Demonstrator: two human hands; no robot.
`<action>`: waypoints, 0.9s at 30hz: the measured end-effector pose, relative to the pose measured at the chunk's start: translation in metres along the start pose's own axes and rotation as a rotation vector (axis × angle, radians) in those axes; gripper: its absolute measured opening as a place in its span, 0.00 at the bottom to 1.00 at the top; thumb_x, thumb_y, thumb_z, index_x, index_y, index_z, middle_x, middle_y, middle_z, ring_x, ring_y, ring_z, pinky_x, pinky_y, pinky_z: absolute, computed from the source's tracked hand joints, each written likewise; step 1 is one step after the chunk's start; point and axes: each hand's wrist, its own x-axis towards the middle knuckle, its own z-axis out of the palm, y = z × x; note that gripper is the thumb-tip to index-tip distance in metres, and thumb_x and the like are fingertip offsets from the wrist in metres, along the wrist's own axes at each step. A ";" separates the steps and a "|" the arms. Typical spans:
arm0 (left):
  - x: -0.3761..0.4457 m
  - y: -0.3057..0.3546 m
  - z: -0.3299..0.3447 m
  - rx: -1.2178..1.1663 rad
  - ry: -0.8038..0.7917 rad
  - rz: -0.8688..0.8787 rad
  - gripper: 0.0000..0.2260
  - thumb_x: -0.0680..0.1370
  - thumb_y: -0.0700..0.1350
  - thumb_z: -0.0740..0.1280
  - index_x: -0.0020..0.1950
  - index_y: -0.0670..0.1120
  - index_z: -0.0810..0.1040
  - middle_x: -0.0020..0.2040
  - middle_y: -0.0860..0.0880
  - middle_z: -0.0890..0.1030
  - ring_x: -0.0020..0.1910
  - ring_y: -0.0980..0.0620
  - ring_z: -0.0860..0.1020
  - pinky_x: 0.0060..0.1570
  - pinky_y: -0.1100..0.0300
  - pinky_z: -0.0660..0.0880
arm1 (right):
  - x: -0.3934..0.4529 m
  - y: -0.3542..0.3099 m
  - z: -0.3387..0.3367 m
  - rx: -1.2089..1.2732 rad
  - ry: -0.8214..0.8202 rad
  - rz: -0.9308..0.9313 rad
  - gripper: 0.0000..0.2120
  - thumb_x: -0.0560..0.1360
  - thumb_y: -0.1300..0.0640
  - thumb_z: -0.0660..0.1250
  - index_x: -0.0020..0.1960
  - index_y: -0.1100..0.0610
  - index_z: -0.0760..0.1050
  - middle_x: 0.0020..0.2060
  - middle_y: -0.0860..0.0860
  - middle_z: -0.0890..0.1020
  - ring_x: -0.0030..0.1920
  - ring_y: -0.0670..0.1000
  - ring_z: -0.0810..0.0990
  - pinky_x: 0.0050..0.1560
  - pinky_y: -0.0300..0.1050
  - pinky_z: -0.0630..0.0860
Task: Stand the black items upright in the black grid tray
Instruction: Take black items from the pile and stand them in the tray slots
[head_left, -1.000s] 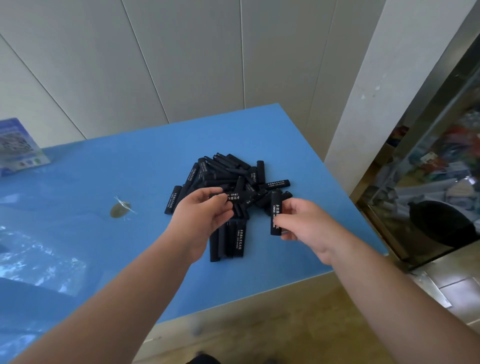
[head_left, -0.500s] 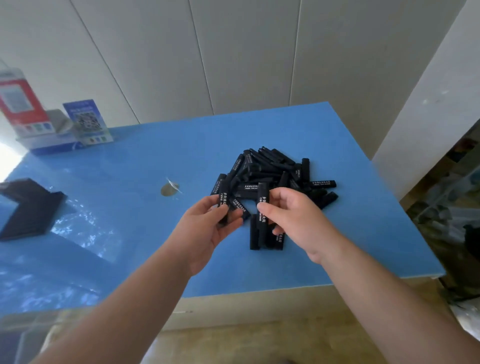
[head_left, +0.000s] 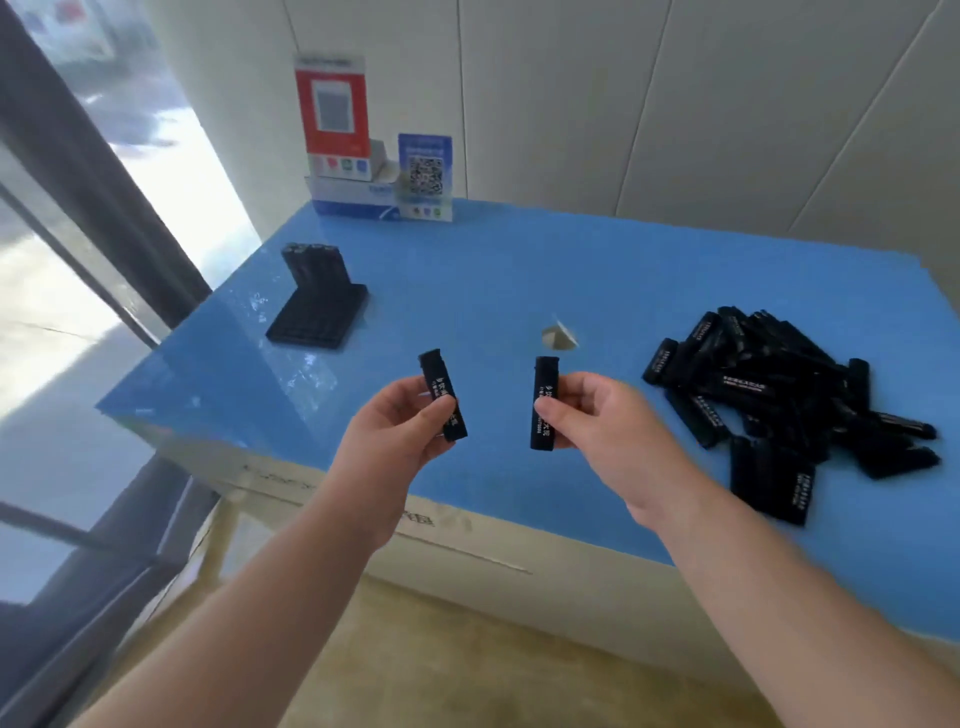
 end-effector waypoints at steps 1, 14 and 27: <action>-0.001 0.004 -0.017 -0.014 0.015 0.000 0.06 0.79 0.36 0.67 0.54 0.44 0.79 0.45 0.49 0.85 0.45 0.51 0.84 0.44 0.61 0.80 | 0.001 -0.003 0.017 -0.011 -0.015 0.006 0.04 0.80 0.57 0.68 0.53 0.52 0.81 0.47 0.49 0.87 0.46 0.49 0.86 0.48 0.37 0.78; 0.003 0.042 -0.174 0.018 0.081 -0.029 0.07 0.81 0.39 0.65 0.58 0.41 0.78 0.52 0.42 0.84 0.50 0.45 0.85 0.50 0.51 0.81 | 0.027 -0.031 0.186 -0.030 -0.122 -0.052 0.03 0.79 0.56 0.69 0.52 0.52 0.81 0.45 0.49 0.87 0.45 0.50 0.86 0.50 0.43 0.80; 0.096 0.070 -0.208 0.087 0.097 0.045 0.04 0.80 0.40 0.67 0.54 0.42 0.78 0.53 0.38 0.82 0.51 0.45 0.84 0.51 0.49 0.81 | 0.132 -0.049 0.226 -0.043 -0.180 -0.105 0.04 0.78 0.59 0.70 0.53 0.55 0.80 0.48 0.53 0.86 0.49 0.51 0.85 0.49 0.41 0.81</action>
